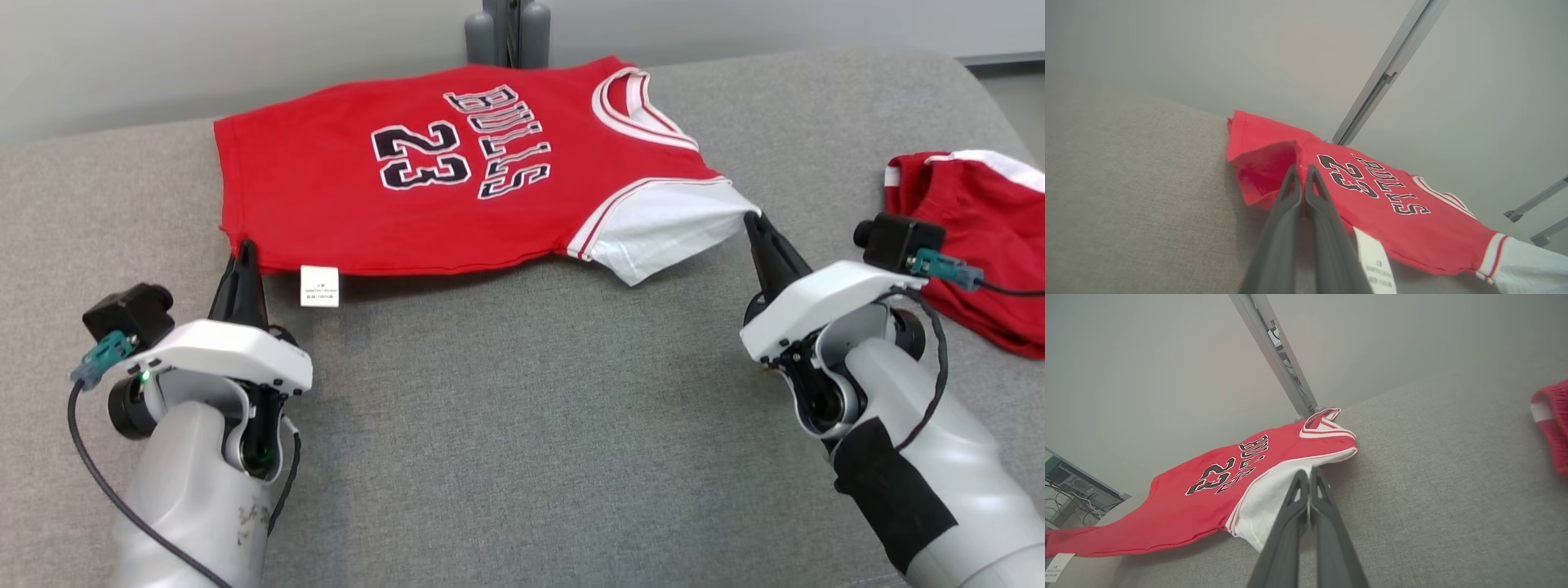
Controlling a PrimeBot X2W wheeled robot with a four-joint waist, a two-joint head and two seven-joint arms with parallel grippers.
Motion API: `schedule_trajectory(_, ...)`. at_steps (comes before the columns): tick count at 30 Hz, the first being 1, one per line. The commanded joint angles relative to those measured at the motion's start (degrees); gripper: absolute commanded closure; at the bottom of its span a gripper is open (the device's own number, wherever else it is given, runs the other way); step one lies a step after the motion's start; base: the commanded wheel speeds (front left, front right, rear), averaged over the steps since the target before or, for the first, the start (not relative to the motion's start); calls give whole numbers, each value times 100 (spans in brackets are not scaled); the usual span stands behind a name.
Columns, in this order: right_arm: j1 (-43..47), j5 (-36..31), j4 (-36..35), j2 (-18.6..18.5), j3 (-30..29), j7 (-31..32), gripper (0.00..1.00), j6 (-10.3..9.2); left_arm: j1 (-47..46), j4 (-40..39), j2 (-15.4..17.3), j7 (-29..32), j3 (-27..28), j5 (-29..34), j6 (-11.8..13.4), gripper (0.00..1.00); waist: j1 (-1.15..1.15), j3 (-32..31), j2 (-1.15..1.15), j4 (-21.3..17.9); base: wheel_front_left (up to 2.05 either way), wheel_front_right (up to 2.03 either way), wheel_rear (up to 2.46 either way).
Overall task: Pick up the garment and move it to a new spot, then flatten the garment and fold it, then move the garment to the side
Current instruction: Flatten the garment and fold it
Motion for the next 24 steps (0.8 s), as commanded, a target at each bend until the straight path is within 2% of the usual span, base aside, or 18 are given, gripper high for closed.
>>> schedule_trajectory(1,126,64,-51,-49,12,11,100,3,127,-81,31,-13,63,-5,1,100,0,-108,0,-15,0,0,0)
schedule_trajectory(11,740,329,-361,-229,-43,-3,100,3,850,-662,30,-13,18,67,-10,100,0,-379,0,66,0,0,0)
schedule_trajectory(19,1079,448,-678,-331,-93,94,100,3,1262,-1077,31,-13,-73,683,120,100,0,-475,0,135,0,0,0)
schedule_trajectory(24,1311,496,-961,-435,-123,241,100,2,1554,-1195,30,-13,-45,835,170,100,0,-567,0,137,0,0,0)
